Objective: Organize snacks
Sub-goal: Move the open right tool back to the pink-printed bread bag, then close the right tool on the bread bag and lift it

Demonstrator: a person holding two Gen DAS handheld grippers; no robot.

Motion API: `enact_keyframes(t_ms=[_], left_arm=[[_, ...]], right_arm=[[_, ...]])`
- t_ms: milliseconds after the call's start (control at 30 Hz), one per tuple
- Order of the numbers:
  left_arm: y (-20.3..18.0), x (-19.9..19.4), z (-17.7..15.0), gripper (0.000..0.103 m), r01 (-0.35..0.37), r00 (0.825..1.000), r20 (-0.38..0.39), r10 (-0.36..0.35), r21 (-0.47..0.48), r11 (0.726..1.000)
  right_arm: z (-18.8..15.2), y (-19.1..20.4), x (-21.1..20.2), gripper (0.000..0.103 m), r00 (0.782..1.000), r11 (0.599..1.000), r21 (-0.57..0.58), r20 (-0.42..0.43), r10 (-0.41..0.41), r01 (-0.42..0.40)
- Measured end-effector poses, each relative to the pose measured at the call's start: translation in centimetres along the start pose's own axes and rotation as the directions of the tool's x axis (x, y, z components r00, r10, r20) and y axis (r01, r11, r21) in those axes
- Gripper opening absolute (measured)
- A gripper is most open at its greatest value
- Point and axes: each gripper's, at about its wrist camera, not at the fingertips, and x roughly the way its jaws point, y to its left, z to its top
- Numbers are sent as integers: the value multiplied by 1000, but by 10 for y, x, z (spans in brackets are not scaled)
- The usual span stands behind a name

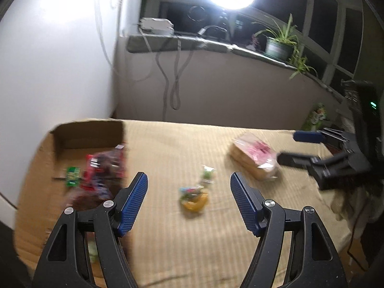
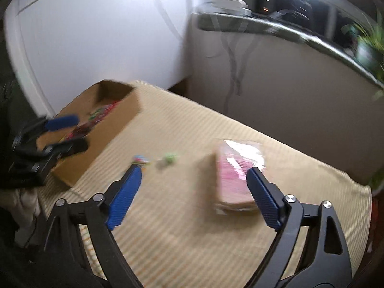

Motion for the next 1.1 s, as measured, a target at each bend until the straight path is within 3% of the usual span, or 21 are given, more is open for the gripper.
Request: enact_keyframes(t_ms=[267, 400, 867, 1100], left_arm=[[-34, 33, 2, 71, 103, 992, -69, -104, -14, 995], [-49, 48, 2, 72, 144, 984, -101, -146, -19, 989], [-83, 111, 10, 72, 221, 953, -200, -229, -61, 973], [-83, 136, 12, 72, 259, 928, -231, -291, -158, 953]], right_arm=[[-4, -74, 25, 93, 995, 976, 211, -63, 77, -62], [-7, -92, 41, 93, 992, 967, 248, -92, 91, -66], [-9, -106, 89, 93, 963, 948, 275, -164, 213, -163], [-15, -112, 100, 82, 944, 923, 316, -170, 283, -219]])
